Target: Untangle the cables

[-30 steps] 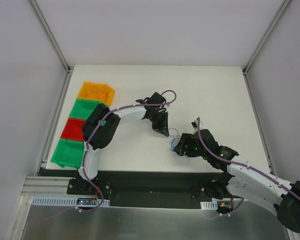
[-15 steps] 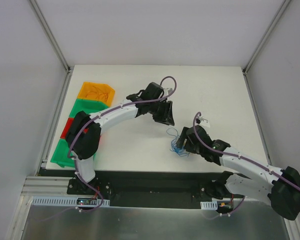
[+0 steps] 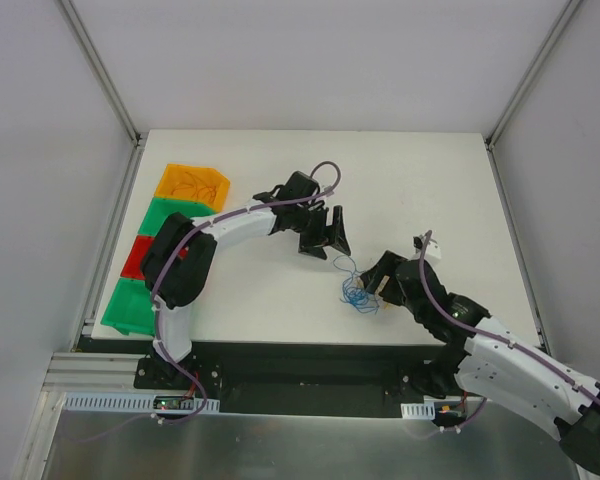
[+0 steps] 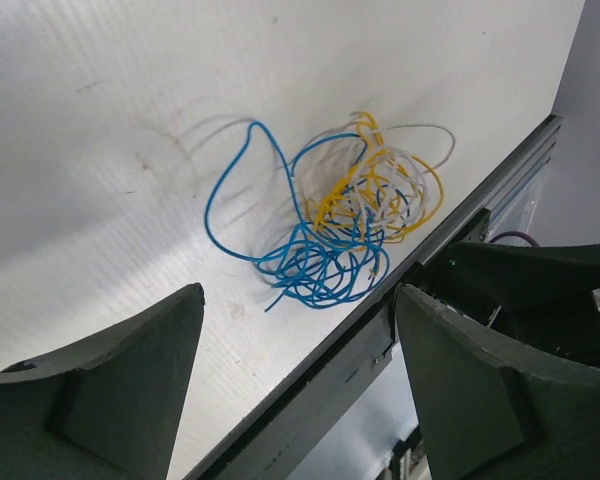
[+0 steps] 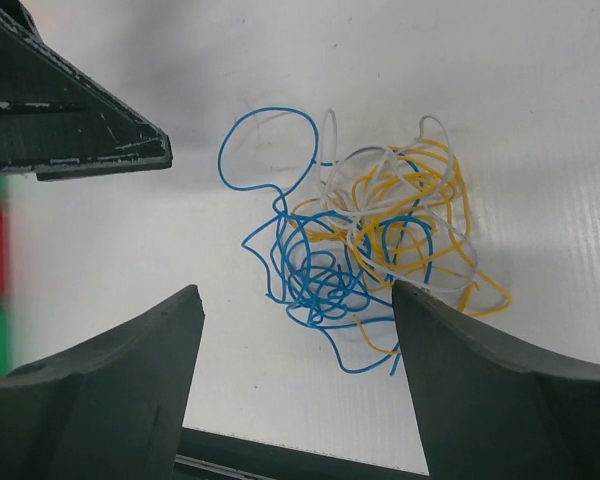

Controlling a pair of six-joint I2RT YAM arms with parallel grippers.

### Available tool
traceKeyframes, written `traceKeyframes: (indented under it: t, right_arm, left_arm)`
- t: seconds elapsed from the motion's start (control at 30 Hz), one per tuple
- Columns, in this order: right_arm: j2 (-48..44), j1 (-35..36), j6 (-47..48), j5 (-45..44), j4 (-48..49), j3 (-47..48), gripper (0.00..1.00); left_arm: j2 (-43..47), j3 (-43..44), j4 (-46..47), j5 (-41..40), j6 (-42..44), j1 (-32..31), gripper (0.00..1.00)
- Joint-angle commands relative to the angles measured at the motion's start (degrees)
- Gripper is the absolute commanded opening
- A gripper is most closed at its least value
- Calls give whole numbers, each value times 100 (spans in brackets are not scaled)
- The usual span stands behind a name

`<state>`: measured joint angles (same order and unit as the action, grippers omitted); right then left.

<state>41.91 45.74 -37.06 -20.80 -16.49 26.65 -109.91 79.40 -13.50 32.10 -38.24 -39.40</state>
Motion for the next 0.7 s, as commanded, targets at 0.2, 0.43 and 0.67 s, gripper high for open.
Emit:
traceKeyframes:
  t: [0.2, 0.43, 0.67]
  right_arm:
    - [-622, 32, -73, -65, -117, -292, 79]
    - [-693, 41, -170, 14, 119, -450, 78]
    - [26, 102, -301, 59, 68, -187, 78]
  left_arm:
    - [-479, -907, 1787, 1123, -1633, 169, 80]
    - [-804, -1364, 3123, 1641, -2415, 213, 64]
    - [-1077, -1199, 3145, 1678, -2224, 266, 46]
